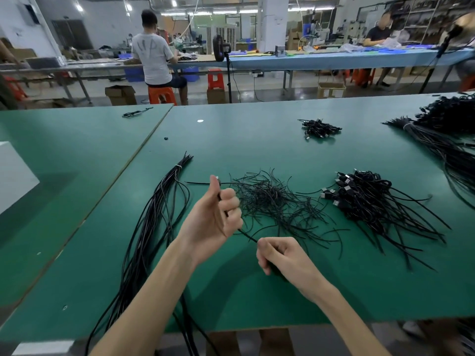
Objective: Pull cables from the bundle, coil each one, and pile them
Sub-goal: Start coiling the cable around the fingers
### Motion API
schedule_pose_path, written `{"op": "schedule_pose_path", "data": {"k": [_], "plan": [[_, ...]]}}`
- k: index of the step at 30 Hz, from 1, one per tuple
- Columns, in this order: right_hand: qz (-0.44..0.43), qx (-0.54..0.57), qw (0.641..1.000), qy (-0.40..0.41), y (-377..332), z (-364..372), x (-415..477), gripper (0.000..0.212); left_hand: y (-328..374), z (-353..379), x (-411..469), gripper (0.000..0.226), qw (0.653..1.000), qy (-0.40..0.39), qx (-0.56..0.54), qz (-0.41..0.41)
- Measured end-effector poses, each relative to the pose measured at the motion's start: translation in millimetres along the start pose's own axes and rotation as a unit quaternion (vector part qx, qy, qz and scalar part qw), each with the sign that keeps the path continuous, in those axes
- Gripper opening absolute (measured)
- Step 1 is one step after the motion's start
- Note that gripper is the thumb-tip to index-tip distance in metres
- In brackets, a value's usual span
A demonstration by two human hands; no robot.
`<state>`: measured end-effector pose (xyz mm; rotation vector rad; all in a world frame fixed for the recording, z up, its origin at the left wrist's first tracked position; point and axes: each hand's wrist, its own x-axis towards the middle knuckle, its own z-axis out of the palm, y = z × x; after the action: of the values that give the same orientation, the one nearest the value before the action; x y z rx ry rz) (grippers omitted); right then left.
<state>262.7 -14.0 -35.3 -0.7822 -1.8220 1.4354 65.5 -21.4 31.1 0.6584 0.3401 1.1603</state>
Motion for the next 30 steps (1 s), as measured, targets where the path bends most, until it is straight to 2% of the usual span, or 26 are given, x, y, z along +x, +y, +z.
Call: {"op": "schedule_pose_path", "data": {"k": [3, 4, 5, 6, 8, 9, 12, 14, 16, 18, 19, 20, 23, 26, 28, 30], "plan": [[0.017, -0.014, 1.0, -0.012, 2.4, 1.0, 0.6, 0.046, 2.5, 0.8, -5.5, 0.069, 0.99, -0.117, -0.011, -0.082], [0.021, -0.015, 1.0, -0.013, 2.7, 1.5, 0.7, 0.044, 3.5, 0.6, -7.7, 0.07, 0.986, -0.126, 0.031, -0.105], [0.024, -0.017, 0.999, -0.014, 3.1, 1.7, 0.8, 0.044, 5.2, -1.4, -9.4, 0.068, 0.979, -0.119, 0.115, -0.122], [0.026, -0.022, 0.999, -0.015, 3.2, 1.3, 1.1, 0.045, 7.6, -3.1, -11.3, 0.066, 0.957, -0.106, 0.234, -0.134], [0.024, -0.043, 0.999, -0.023, 3.5, 1.7, 1.4, 0.049, 11.5, -2.9, -14.2, 0.066, 0.869, -0.1, 0.454, -0.171], [0.021, -0.048, 0.998, -0.027, 3.8, 2.2, 1.7, 0.05, 11.4, -0.4, -14.8, 0.067, 0.826, -0.105, 0.518, -0.195], [0.012, -0.04, 0.999, -0.02, 2.9, 2.9, 2.2, 0.037, 2.3, 15.9, -12.9, 0.069, 0.748, -0.088, 0.613, -0.237], [0.008, -0.018, 1.0, 0.002, 2.2, 2.8, 2.5, 0.034, -4.7, 24.0, -9.5, 0.066, 0.685, -0.034, 0.701, -0.193], [0.003, 0.012, 0.999, 0.048, 0.8, 2.2, 2.0, 0.03, -8.8, 26.2, -6.3, 0.06, 0.575, 0.029, 0.808, -0.126], [-0.009, -0.021, 0.994, 0.106, 3.3, 2.7, 1.8, 0.022, -13.9, 24.0, -6.0, 0.054, 0.462, 0.049, 0.881, -0.093], [-0.012, -0.064, 0.989, 0.133, 6.4, 3.3, 1.5, 0.017, -16.8, 21.8, -7.0, 0.051, 0.426, 0.044, 0.9, -0.079], [-0.013, -0.115, 0.981, 0.158, 9.3, 4.1, 1.4, 0.013, -18.8, 19.0, -8.2, 0.049, 0.407, 0.038, 0.91, -0.067], [-0.034, -0.202, 0.961, 0.188, 11.7, 6.3, 1.9, 0.011, -21.4, 3.7, -8.4, 0.048, 0.392, 0.031, 0.918, -0.05], [-0.074, -0.165, 0.969, 0.167, 9.2, 6.0, 1.0, 0.015, -23.9, -11.3, -6.8, 0.057, 0.378, 0.024, 0.924, -0.048], [-0.092, -0.128, 0.976, 0.153, 6.2, 5.2, -0.9, 0.016, -26.0, -17.6, -6.7, 0.06, 0.393, 0.031, 0.918, -0.038], [-0.089, -0.091, 0.983, 0.135, 4.4, 5.0, -3.3, 0.019, -28.1, -18.7, -5.9, 0.059, 0.438, 0.04, 0.897, -0.032]]}}
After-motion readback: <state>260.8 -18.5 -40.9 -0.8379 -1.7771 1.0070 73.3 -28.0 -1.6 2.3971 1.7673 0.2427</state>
